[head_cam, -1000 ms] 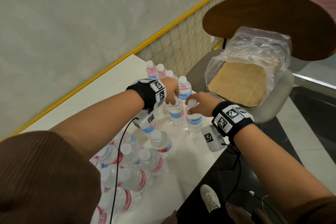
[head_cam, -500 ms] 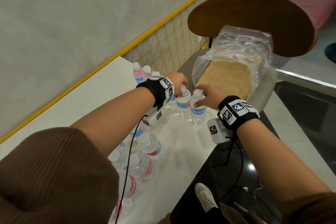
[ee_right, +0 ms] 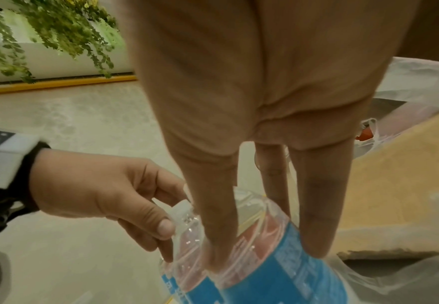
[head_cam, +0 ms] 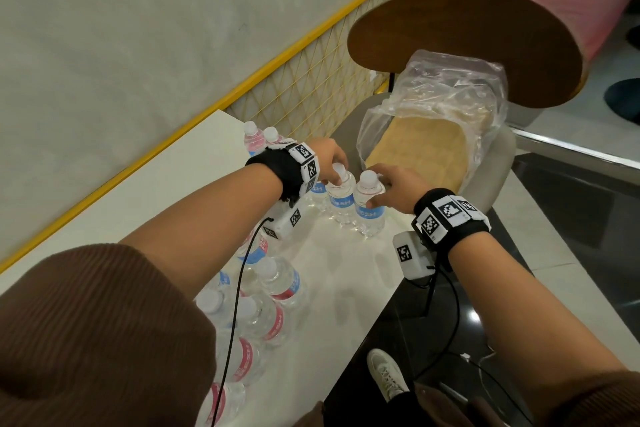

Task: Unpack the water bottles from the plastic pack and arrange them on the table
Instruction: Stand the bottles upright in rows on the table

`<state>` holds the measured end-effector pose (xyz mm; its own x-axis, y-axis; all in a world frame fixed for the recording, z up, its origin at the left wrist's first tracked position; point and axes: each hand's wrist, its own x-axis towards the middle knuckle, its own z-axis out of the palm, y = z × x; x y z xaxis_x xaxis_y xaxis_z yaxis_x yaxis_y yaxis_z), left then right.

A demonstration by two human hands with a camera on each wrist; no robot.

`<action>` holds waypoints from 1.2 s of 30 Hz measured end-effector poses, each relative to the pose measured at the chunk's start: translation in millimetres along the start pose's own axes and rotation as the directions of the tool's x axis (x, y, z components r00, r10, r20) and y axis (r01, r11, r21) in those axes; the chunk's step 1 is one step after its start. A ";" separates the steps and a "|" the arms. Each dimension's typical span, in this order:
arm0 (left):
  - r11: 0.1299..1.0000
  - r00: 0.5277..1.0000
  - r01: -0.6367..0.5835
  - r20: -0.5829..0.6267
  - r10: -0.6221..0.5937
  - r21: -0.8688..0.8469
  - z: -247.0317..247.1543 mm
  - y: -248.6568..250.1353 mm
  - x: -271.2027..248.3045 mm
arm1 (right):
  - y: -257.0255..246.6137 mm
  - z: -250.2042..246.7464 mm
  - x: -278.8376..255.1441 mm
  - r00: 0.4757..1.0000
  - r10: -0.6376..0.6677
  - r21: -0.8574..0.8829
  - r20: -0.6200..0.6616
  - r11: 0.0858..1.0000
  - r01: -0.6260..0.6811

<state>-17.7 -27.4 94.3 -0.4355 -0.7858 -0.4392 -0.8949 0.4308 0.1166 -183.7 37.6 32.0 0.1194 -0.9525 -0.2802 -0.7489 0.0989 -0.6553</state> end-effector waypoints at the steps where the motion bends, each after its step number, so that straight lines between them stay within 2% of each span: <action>1: 1.000 1.000 -0.010 0.004 0.010 -0.003 -0.8 -0.5 -1.1 | -0.1 0.6 -0.2 1.000 0.007 -0.003 -0.002 1.000 -0.007; 9: 0.998 0.998 -0.047 0.033 0.046 0.044 -0.2 -2.3 -1.8 | 2.2 1.6 -4.4 0.998 -0.001 -0.024 0.068 1.000 0.003; 16: 0.999 0.998 -0.046 0.048 0.045 0.011 -1.8 -3.0 -2.4 | 6.7 10.9 -8.8 1.000 -0.005 0.034 0.004 0.999 0.005; 21: 0.999 0.998 -0.037 0.044 0.036 0.010 -1.7 -3.4 -2.5 | 6.9 12.3 -9.4 1.000 0.007 0.051 0.005 0.999 -0.008; 26: 0.999 0.999 -0.014 0.029 0.015 -0.052 -0.5 -6.4 -10.1 | -1.3 10.2 -15.4 0.998 0.058 -0.049 0.034 0.997 -0.056; 29: 0.991 0.999 0.020 -0.031 -0.024 -0.129 -6.8 -18.5 -26.6 | -15.7 -0.3 -27.2 0.990 0.107 -0.037 -0.087 0.993 -0.111; 31: 0.981 0.996 0.065 -0.055 -0.076 -0.182 -12.0 -35.4 -41.4 | -33.7 -8.8 -37.2 0.982 0.060 0.030 -0.178 0.998 -0.055; 33: 0.971 0.987 0.127 -0.067 -0.143 -0.202 -15.0 -56.6 -56.5 | -54.2 -12.2 -42.5 0.979 -0.031 0.052 -0.203 0.998 0.042; 36: 0.959 0.971 0.215 -0.060 -0.230 -0.187 -9.1 -83.5 -77.6 | -82.7 -2.7 -46.4 0.983 -0.166 0.051 -0.079 0.984 0.171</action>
<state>89.8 -6.4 126.8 -0.2235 -0.8890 -0.3996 -0.9696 0.1610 0.1842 -129.0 72.8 101.1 0.1906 -0.9753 -0.1112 -0.6831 -0.0504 -0.7286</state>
